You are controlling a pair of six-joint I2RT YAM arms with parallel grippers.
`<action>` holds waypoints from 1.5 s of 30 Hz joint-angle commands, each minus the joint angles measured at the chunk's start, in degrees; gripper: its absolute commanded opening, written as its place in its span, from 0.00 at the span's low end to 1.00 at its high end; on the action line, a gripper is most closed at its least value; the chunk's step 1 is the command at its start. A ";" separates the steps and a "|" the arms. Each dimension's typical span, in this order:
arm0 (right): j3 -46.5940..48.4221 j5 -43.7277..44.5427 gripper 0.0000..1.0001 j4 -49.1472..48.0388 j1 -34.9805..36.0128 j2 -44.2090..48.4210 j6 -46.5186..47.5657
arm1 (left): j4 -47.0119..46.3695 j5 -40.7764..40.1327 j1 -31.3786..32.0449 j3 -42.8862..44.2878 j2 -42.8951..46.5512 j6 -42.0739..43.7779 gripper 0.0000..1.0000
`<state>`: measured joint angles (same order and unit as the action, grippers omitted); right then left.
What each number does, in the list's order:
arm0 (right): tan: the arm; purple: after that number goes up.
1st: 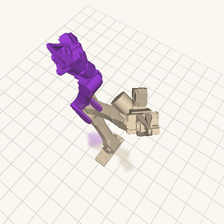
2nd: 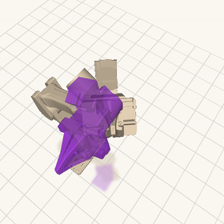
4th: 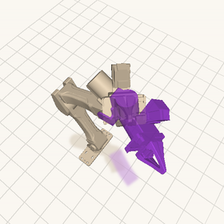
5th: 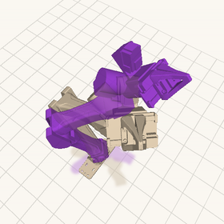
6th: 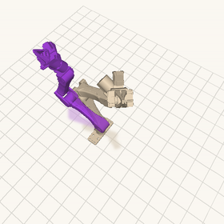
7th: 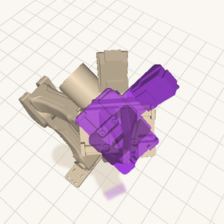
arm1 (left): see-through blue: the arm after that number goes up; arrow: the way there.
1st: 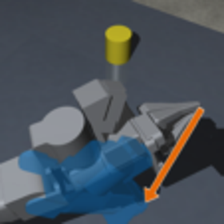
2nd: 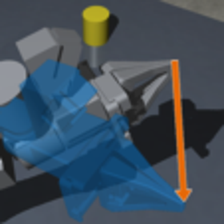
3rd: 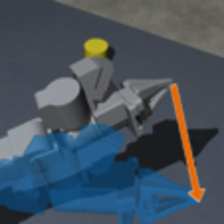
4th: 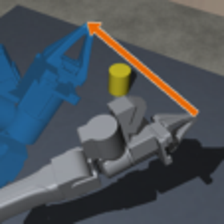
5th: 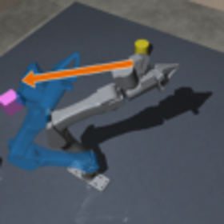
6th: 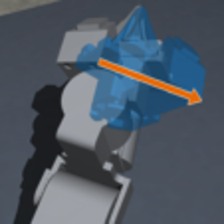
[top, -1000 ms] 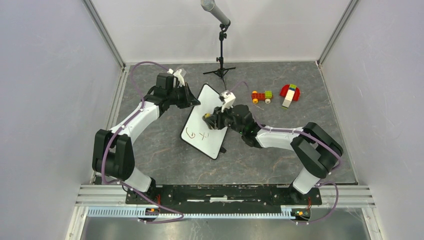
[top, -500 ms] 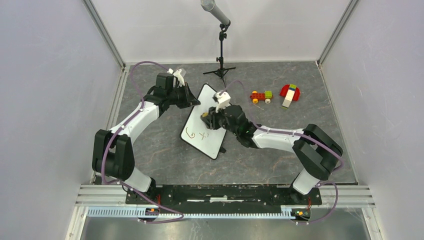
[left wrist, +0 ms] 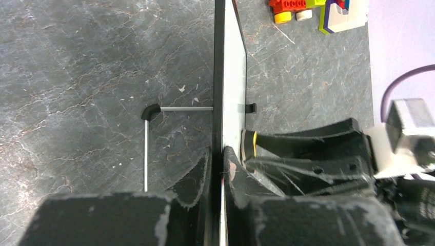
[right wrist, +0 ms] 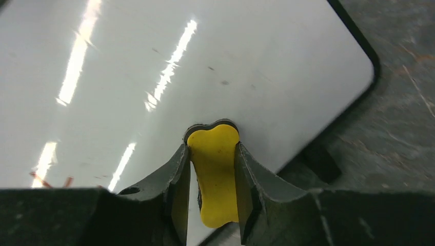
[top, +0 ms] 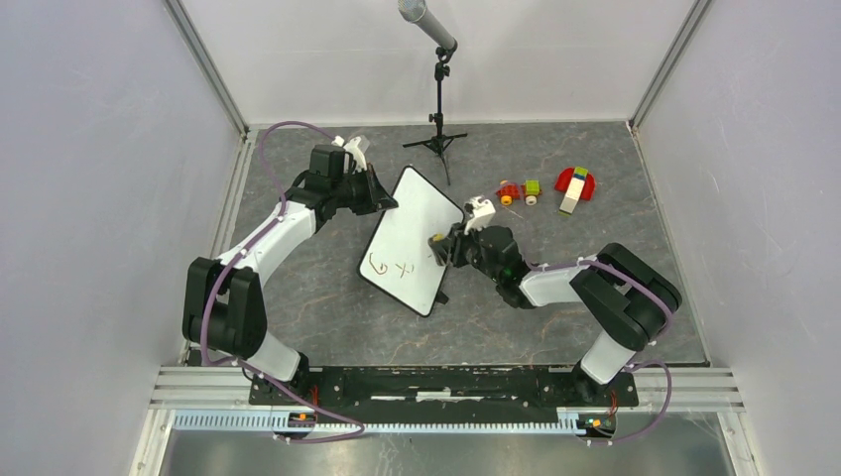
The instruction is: Erase the whiteboard
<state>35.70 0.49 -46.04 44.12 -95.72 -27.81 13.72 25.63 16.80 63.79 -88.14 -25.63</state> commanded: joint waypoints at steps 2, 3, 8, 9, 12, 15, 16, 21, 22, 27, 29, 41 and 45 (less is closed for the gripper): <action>-5.28 0.46 0.24 6.09 -1.13 -2.49 -0.32 | 2.02 3.19 1.52 0.90 0.84 2.51 0.02; -4.58 0.45 0.24 6.26 -0.62 -2.22 0.07 | 2.00 3.33 1.57 0.90 0.83 2.43 0.02; 2.66 3.62 0.24 11.93 6.49 -0.90 2.33 | 2.01 3.21 1.53 0.72 0.45 2.42 0.02; 3.77 3.57 0.24 12.09 8.24 -0.59 2.23 | 2.02 3.20 1.57 0.72 0.47 2.42 0.02; 6.16 3.01 0.24 12.01 12.45 0.66 2.78 | 2.02 3.03 1.58 0.72 0.41 2.42 0.02; 6.58 4.99 0.24 12.76 14.52 2.06 4.92 | 2.28 3.01 1.57 0.81 0.24 2.34 0.02; 5.61 5.65 0.25 11.72 14.46 2.35 4.53 | 2.23 3.02 1.56 0.81 0.19 2.34 0.02; -2.52 4.40 0.24 5.81 9.45 0.47 0.48 | 2.28 3.08 1.58 0.82 0.36 2.33 0.02; -4.40 3.64 0.24 4.65 7.95 -0.33 -0.28 | 2.27 3.11 1.60 0.81 0.42 2.27 0.02; -9.33 3.08 0.24 4.16 3.28 -0.29 -1.45 | 2.28 3.11 1.57 0.81 0.63 2.18 0.02; -9.10 3.46 0.24 5.39 4.08 1.73 -0.31 | 2.24 3.10 1.53 0.81 0.61 1.99 0.02; 12.39 3.55 0.24 12.60 18.70 0.34 6.44 | 1.48 3.08 1.57 0.21 -0.64 0.91 0.02; 9.65 4.89 0.25 11.40 18.40 0.55 6.46 | 1.74 2.67 1.57 0.28 -0.48 1.22 0.02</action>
<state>47.16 8.88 -36.56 61.98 -93.43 -21.78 13.61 26.48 16.47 63.79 -88.20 -25.63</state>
